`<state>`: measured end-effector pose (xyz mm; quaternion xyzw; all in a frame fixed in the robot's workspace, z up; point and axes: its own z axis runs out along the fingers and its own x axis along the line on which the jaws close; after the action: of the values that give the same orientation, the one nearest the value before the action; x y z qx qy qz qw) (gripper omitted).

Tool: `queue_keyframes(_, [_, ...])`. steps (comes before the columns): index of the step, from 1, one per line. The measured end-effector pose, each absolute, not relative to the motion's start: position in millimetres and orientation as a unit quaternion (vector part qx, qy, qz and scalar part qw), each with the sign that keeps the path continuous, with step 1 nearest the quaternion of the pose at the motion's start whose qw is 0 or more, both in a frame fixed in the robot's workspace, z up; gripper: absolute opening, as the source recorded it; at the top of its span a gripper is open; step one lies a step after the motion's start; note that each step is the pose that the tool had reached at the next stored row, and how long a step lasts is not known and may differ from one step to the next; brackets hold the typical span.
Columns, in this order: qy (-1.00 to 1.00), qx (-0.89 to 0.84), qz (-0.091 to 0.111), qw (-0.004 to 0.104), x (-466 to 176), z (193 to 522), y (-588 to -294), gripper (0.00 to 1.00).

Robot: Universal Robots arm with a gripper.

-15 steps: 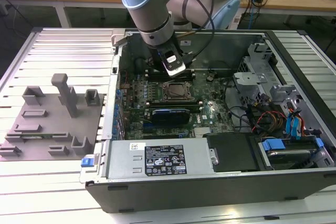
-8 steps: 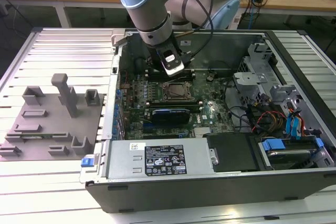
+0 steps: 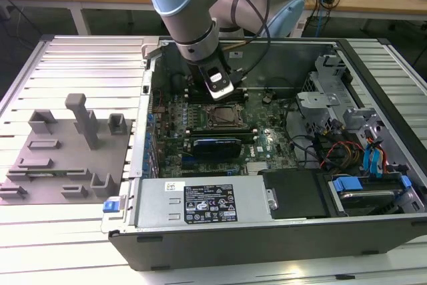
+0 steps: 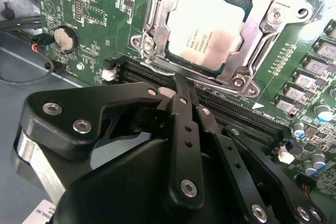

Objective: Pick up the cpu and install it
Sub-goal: 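Install the first cpu locking lever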

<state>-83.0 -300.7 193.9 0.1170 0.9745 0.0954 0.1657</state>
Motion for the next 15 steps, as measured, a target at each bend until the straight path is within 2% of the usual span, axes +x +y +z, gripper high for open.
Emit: queue_keyframes(15, [0.974,0.117,0.094,0.168,-80.7,188.2,-301.1,0.11])
